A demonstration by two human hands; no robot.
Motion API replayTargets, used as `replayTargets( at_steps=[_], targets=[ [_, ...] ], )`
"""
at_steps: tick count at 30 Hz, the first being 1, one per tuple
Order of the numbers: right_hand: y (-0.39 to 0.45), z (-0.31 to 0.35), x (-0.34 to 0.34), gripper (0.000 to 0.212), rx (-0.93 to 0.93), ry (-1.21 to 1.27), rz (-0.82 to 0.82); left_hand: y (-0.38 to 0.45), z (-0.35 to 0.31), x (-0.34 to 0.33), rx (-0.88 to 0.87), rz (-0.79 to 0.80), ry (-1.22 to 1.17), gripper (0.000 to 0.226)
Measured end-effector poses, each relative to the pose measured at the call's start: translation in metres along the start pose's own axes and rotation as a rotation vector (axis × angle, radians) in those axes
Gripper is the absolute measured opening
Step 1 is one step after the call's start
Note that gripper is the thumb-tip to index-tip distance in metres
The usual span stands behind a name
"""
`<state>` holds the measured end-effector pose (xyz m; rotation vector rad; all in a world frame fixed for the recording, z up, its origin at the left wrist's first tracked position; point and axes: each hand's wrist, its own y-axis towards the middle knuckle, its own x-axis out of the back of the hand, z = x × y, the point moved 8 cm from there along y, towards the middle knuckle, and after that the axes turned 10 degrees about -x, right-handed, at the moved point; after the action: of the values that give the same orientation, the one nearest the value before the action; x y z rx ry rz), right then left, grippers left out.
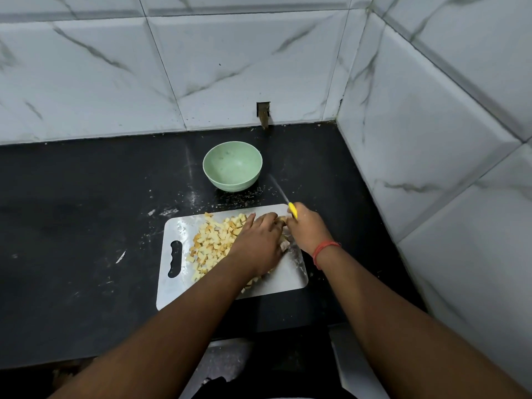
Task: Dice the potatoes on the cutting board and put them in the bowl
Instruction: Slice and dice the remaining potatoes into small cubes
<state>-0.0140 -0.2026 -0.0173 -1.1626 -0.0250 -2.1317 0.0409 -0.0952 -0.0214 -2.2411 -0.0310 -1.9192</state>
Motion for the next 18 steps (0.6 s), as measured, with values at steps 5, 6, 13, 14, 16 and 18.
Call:
replayTargets(
  at_steps=[5, 6, 13, 14, 16, 18],
  targets=[
    [-0.036, -0.018, 0.015, 0.016, -0.137, 0.131, 0.012, 0.002, 0.001, -0.006, -0.072, 0.036, 0.04, 0.064],
    [-0.042, -0.021, 0.014, 0.015, -0.139, 0.099, 0.035, 0.002, 0.003, -0.006, -0.074, 0.041, 0.043, 0.063],
    [-0.059, -0.027, -0.004, 0.023, -0.206, -0.174, 0.151, 0.004, 0.007, -0.003, -0.094, 0.051, 0.063, 0.059],
    [-0.06, -0.025, -0.007, 0.024, -0.213, -0.19, 0.164, 0.004, 0.007, -0.002, -0.102, 0.052, 0.069, 0.059],
    [-0.059, -0.022, -0.013, 0.027, -0.241, -0.212, 0.185, 0.004, 0.007, -0.003, -0.114, 0.049, 0.078, 0.058],
    [-0.059, -0.021, -0.016, 0.033, -0.273, -0.251, 0.229, 0.004, 0.009, -0.003, -0.12, 0.053, 0.081, 0.059]
  ],
)
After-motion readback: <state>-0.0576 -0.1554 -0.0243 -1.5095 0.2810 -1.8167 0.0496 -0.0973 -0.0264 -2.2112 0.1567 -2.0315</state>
